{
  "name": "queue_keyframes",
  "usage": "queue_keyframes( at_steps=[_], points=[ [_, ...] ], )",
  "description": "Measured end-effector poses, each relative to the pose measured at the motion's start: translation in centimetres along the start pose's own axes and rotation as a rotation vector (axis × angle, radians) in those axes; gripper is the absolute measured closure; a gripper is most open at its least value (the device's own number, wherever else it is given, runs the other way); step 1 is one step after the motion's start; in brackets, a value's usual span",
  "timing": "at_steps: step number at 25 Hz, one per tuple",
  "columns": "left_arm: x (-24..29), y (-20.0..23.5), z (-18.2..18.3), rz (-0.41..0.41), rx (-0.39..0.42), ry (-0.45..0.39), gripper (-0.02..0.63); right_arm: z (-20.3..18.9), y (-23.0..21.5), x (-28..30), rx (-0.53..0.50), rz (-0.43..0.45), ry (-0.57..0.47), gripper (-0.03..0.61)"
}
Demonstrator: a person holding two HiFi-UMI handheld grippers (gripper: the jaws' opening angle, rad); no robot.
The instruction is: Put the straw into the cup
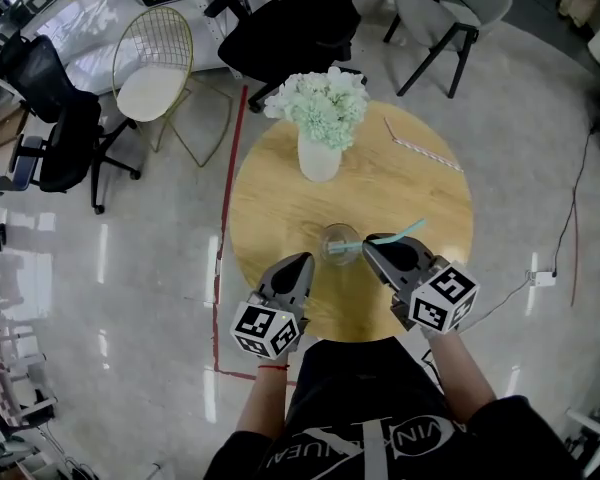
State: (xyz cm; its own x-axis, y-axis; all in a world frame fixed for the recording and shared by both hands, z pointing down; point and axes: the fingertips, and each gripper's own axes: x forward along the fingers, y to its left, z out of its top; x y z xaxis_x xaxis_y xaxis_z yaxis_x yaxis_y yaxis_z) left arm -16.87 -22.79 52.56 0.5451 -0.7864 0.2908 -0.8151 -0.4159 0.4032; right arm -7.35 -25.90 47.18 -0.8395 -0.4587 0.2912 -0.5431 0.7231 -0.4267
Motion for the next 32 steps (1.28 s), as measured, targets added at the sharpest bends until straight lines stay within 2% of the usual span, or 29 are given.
queue_keyframes(
  at_steps=[14,32],
  points=[
    [0.5,1.7,-0.9,0.013,-0.024,0.022,0.607,-2.0,-1.0,2.2,0.027,0.019,0.049,0.546],
    [0.2,2.8,-0.1,0.048,-0.033,0.023,0.606,-2.2,-2.3,2.4,0.021,0.006,0.077,0.546]
  ],
)
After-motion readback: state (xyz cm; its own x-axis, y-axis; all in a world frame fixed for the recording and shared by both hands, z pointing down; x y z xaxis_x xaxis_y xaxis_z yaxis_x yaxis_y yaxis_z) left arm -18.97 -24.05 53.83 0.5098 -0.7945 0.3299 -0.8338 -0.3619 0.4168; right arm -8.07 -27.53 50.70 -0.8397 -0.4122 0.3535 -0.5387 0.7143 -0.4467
